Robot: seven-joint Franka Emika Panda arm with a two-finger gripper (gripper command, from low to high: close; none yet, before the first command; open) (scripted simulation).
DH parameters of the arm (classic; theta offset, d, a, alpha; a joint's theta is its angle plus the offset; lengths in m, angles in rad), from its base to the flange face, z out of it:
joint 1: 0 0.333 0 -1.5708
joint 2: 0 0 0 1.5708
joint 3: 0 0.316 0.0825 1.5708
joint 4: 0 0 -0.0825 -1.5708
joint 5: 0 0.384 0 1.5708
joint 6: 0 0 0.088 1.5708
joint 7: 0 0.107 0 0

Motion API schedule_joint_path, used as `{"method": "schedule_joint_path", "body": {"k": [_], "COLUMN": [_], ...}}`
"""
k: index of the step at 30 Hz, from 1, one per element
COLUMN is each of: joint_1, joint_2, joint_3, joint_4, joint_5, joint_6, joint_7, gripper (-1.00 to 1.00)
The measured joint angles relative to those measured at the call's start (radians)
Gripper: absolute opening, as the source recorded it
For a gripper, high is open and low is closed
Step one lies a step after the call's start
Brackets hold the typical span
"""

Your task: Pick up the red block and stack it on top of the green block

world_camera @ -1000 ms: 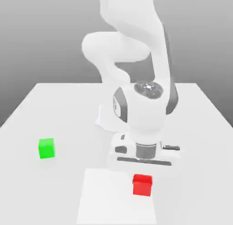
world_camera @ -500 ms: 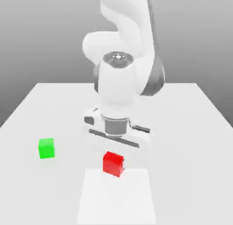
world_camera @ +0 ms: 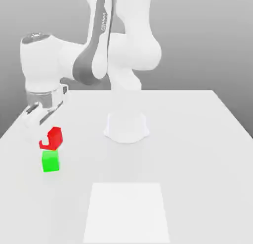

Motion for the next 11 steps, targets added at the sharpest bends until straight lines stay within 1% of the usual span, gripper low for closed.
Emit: {"method": "schedule_joint_path", "body": {"k": [4, 7, 8, 11], "joint_1": [-0.005, 0.008, 0.009, 0.011], "joint_2": [0.119, 0.226, 0.251, 0.251], "joint_3": [-0.020, -0.021, -0.020, -0.020], "joint_4": [-0.001, 0.002, 0.003, 0.003], "joint_5": [0.034, 0.078, 0.089, 0.089], "joint_6": [0.120, 0.223, 0.247, 0.247], "joint_7": [0.004, -0.024, -0.031, -0.031], "gripper": [-1.00, -1.00, 1.00, 1.00]}}
